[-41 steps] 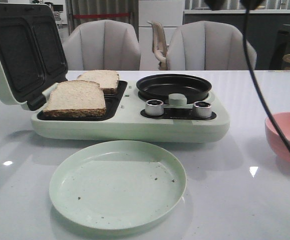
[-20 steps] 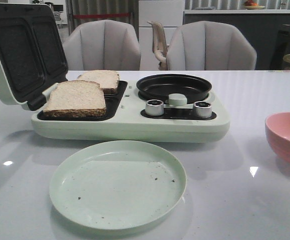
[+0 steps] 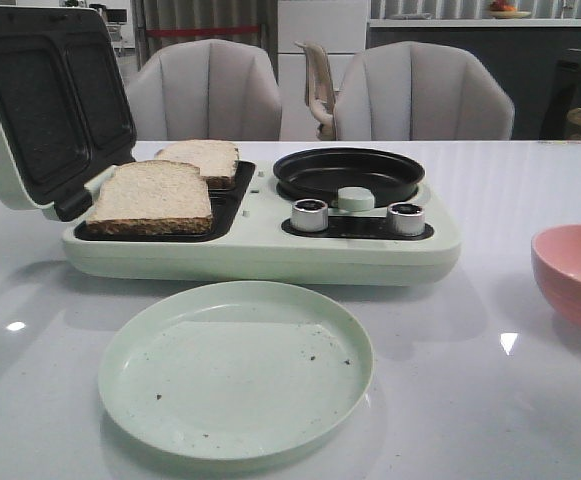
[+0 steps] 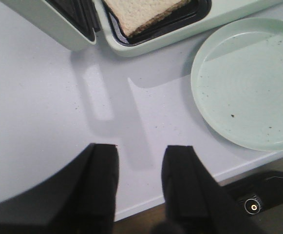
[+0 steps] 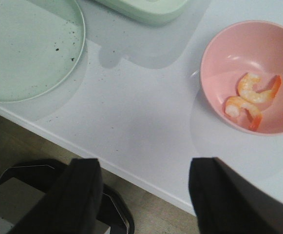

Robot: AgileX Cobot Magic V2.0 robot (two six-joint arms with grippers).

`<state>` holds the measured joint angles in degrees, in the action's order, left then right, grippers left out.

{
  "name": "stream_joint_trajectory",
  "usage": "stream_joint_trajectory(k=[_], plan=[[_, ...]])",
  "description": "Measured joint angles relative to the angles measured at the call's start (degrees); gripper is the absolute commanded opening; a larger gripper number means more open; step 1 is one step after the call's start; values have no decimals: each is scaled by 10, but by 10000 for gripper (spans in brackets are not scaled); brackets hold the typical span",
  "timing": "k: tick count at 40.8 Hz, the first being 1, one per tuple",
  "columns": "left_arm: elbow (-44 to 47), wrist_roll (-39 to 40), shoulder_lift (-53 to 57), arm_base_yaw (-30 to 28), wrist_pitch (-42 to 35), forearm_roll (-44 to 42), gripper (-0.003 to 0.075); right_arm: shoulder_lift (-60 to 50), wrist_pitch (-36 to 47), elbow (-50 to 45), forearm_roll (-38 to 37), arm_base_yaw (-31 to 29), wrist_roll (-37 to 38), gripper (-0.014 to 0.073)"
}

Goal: Make breakfast with bread and shrimp

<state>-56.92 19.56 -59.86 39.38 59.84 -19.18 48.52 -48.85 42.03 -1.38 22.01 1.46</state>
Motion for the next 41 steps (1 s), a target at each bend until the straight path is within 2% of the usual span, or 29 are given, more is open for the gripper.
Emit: stream_joint_trajectory(k=[6,12,17,24,30,35,41], plan=[[-46,-4,-55,-53,27,-21,102,0,0,0,0,0,0,504],[-83,-46,-101,-159,36,-15,102,0,0,0,0,0,0,504],[-112,-110,-137,-266,38,36,102,0,0,0,0,0,0,504],[-159,-220,-199,-418,1,180,102,0,0,0,0,0,0,504],[-201,-303,-256,-503,-31,324,102,0,0,0,0,0,0,504],[-225,-350,-303,-537,-72,434,101,0,0,0,0,0,0,504],[-252,-366,-360,-543,-128,511,101,0,0,0,0,0,0,504]])
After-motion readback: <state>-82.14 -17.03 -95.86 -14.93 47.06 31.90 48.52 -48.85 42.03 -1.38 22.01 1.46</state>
